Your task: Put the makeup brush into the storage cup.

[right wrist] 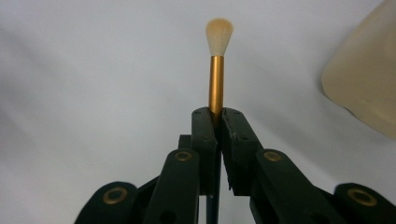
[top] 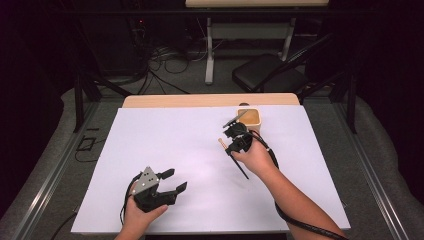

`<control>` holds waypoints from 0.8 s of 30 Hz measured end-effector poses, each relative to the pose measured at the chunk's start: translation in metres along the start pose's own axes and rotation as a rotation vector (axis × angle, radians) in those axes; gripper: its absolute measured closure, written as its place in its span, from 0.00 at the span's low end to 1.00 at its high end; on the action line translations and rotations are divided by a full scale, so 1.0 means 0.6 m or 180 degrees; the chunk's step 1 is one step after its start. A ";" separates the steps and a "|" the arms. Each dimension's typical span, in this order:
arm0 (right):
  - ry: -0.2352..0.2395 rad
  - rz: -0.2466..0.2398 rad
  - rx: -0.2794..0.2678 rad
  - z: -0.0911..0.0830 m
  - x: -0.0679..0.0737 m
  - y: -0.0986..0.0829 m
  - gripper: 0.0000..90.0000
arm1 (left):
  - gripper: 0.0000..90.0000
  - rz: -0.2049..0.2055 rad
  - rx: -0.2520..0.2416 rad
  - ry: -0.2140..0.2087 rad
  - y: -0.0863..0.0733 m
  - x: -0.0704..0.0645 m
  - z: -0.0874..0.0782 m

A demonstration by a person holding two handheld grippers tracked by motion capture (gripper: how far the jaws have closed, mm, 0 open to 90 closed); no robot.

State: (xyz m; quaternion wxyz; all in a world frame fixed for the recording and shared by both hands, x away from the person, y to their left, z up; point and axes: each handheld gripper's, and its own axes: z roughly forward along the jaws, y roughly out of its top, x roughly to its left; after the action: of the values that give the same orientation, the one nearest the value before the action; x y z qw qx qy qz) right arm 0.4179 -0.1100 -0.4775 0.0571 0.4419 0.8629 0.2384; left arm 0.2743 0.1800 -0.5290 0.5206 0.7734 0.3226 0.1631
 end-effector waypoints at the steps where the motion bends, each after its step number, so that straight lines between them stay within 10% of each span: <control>1: 0.0016 -0.0012 0.0009 -0.003 0.000 -0.001 0.93 | 0.37 0.0004 0.0002 0.0000 0.000 0.000 0.000; 24: 0.0449 -0.0081 -0.0878 -0.050 0.002 -0.048 0.93 | 0.38 -0.0006 0.0018 0.0015 0.000 -0.001 0.002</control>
State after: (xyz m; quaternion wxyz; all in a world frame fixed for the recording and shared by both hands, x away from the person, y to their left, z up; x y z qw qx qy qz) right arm 0.3867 -0.1341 -0.4643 0.0595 0.4010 0.8294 0.3843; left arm 0.2744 0.1790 -0.5296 0.5179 0.7742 0.3250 0.1635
